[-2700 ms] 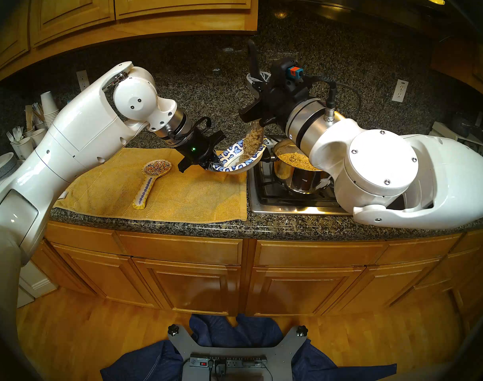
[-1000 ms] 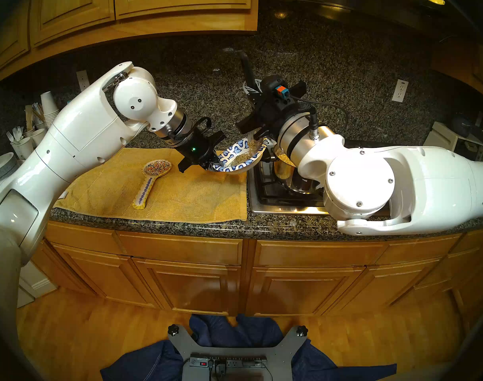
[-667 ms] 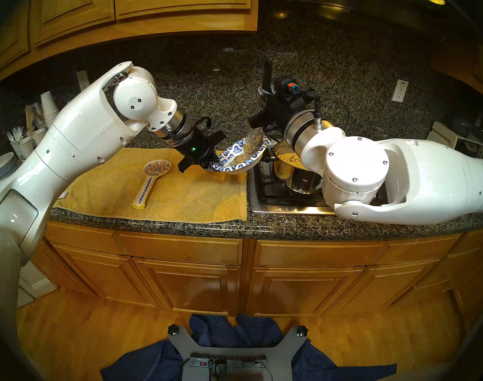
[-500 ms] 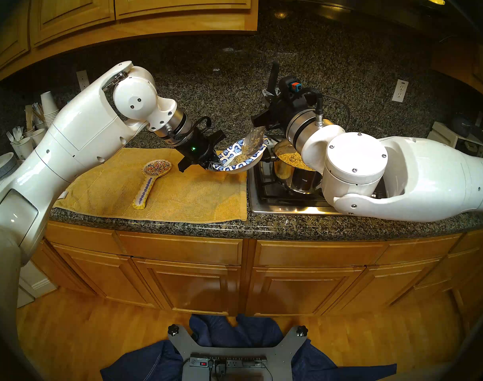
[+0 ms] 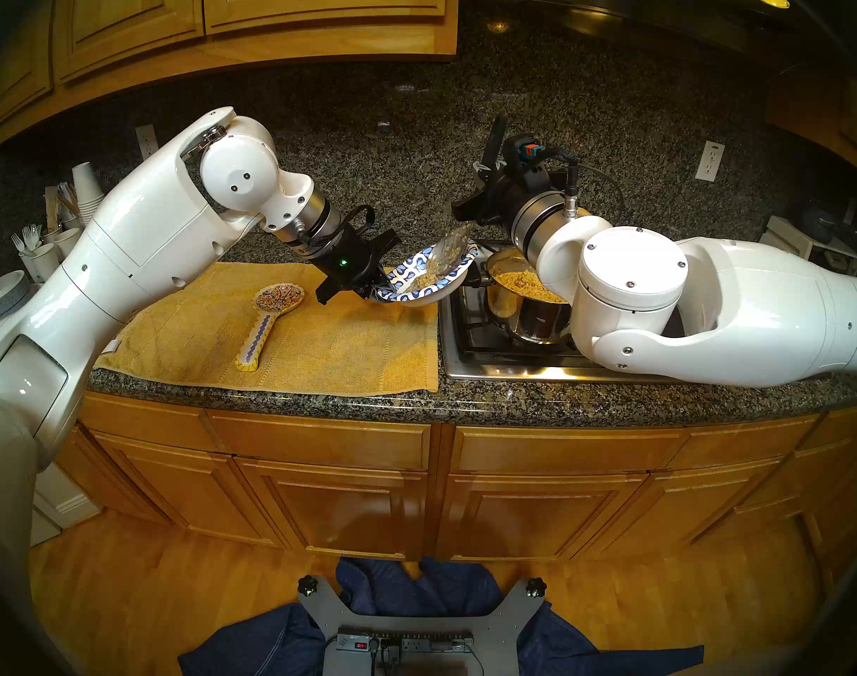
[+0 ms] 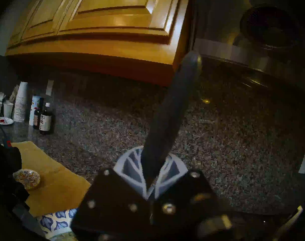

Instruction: Scoop oatmeal into bowl

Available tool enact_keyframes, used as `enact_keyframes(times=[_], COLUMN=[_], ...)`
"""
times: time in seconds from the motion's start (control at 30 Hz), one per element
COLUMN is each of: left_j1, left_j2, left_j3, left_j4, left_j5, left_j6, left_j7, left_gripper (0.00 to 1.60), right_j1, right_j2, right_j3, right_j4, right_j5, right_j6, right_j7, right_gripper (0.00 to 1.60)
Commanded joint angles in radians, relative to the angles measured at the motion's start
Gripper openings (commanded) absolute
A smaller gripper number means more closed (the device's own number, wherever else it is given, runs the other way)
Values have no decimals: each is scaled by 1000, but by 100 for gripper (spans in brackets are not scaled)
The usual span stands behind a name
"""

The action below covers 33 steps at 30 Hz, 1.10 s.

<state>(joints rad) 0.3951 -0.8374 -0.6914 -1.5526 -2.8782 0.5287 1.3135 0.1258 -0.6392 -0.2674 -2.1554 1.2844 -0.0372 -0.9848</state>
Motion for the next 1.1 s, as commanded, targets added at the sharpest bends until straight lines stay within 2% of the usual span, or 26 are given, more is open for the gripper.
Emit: enact_keyframes(times=[0.0,0.2,0.6,1.07], left_j1=[-35,-36,-37,-35], left_j2=[-3,3,-1,-6], left_j3=[-13,-6,-9,-16], left_j4=[-4,-5,-4,-2], left_j5=[-2,-2,-2,-2], left_j6=[-1,-1,-2,-1], left_j7=[70,53,67,79], left_gripper=[0,0,0,0], right_j1=[32,55,56,48], right_j2=[5,14,11,11], right_j3=[33,70,115,110], right_j4=[15,42,56,50], right_j5=[-28,5,101,136], right_j6=[-10,-33,-59,-79], right_j7=[-61,-57,-68,-97], right_gripper=[0,0,0,0])
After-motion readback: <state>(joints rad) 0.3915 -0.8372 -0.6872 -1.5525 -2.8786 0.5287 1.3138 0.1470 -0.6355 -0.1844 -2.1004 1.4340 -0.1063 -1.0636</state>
